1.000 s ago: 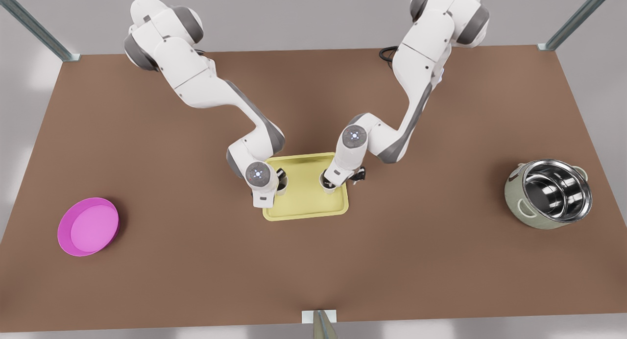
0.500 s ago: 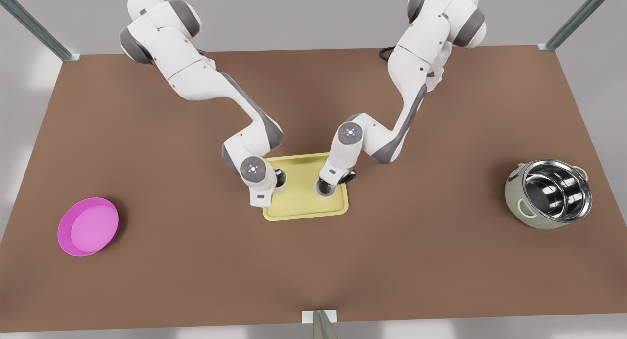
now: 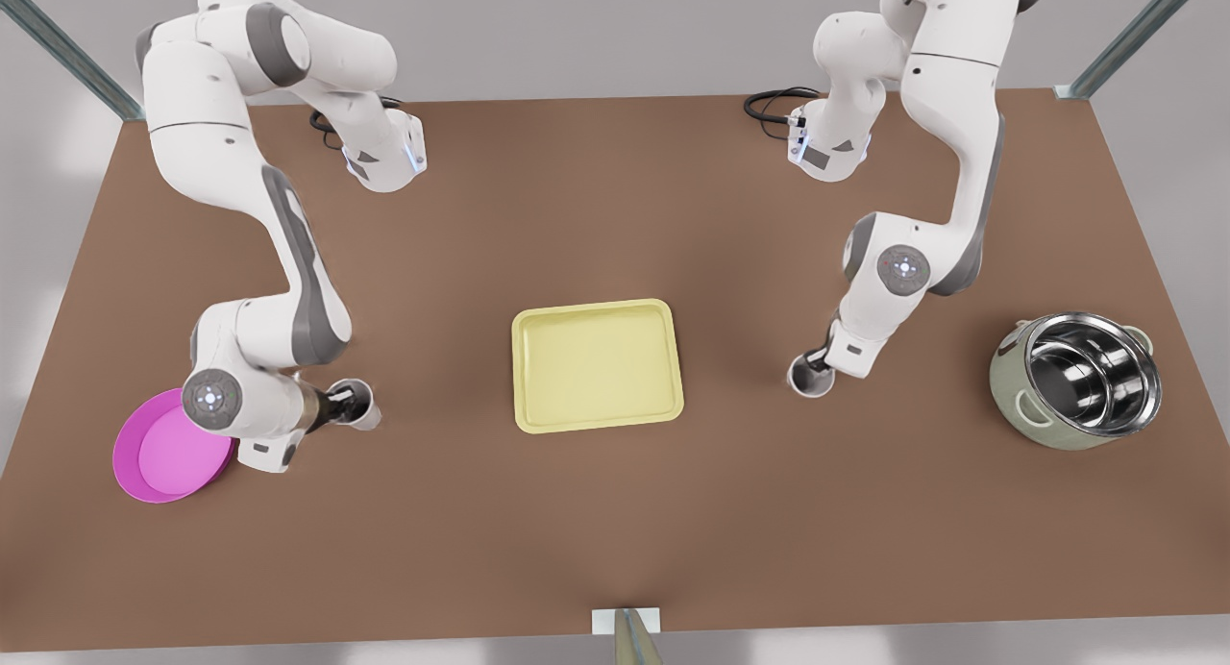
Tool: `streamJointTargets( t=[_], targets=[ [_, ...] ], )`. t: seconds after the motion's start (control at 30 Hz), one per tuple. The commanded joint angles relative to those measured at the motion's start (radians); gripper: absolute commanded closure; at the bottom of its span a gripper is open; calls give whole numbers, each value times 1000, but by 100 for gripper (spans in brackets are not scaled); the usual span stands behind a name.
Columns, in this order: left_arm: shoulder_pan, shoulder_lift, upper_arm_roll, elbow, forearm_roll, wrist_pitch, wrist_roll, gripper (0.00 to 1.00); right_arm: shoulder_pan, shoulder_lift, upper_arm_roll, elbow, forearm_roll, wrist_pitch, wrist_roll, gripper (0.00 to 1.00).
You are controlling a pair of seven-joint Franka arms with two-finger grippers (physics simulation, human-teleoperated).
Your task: Use the left arm to pick up the white IKEA cup from the tray and place it on the middle-left position; use the right arm to pick up the white IKEA cup from the tray and place it on the middle-right position
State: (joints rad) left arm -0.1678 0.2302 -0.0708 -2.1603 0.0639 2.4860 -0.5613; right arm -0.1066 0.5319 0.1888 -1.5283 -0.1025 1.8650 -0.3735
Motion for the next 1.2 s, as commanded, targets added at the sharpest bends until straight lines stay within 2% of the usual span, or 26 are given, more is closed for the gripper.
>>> streamJointTargets(
  t=[0.0,0.1,0.2,0.47,0.5,0.53,0.57,0.6,0.63,0.77,0.83,0.9,0.93,0.97,1.0,1.03,1.07,1.1,1.13,1.17],
  targets=[
    [13,6,0,-32,-18,205,629,84,-33,20,-20,11,-77,-17,-466,100],
    [33,20,0,-33,-18,217,630,84,-48,145,-42,112,-106,16,-472,100],
    [37,38,0,-41,-18,280,629,84,-48,203,-69,112,-106,111,-472,100],
    [53,87,0,-62,-19,372,626,84,-45,247,-81,119,-117,192,-469,99],
    [53,87,0,-62,-19,372,624,84,-45,247,-81,117,-117,192,-466,89],
    [53,87,0,-62,-19,370,626,84,-45,247,-81,119,-112,192,-464,64],
    [53,87,0,-62,-19,370,627,83,-45,247,-81,119,-109,192,-461,55],
    [51,87,0,-62,-19,370,627,64,-45,247,-81,119,-108,192,-461,51],
    [51,84,0,-62,-19,370,629,0,-45,246,-81,119,-108,192,-461,51],
    [51,80,0,-55,-19,367,620,0,-44,226,-81,119,-105,180,-469,50],
    [51,12,8,-44,-19,257,618,0,-44,212,-80,119,-97,177,-472,48],
    [51,-107,9,-40,-21,-26,620,0,-44,212,-80,119,-97,177,-473,47],
    [51,-158,13,35,-50,-265,621,0,-44,212,-80,119,-97,175,-473,47],
    [53,-147,57,311,-222,-721,621,0,-44,203,-78,119,-83,172,-473,45],
    [53,-146,91,463,-228,-899,620,0,-44,197,-78,119,-83,157,-473,44],
    [54,-149,103,537,-205,-934,621,0,-42,181,-69,119,-80,129,-473,42],
    [54,-163,120,547,-193,-934,618,0,-41,151,-60,119,-78,86,-472,39],
    [53,-175,118,493,-196,-779,597,0,-41,99,-39,119,-78,22,-460,39],
    [54,-98,126,571,-197,-743,604,0,-39,36,0,119,-80,-59,-375,39],
    [56,-72,140,580,-208,-742,601,0,-39,-26,41,120,-85,-158,-211,35]
  ],
)
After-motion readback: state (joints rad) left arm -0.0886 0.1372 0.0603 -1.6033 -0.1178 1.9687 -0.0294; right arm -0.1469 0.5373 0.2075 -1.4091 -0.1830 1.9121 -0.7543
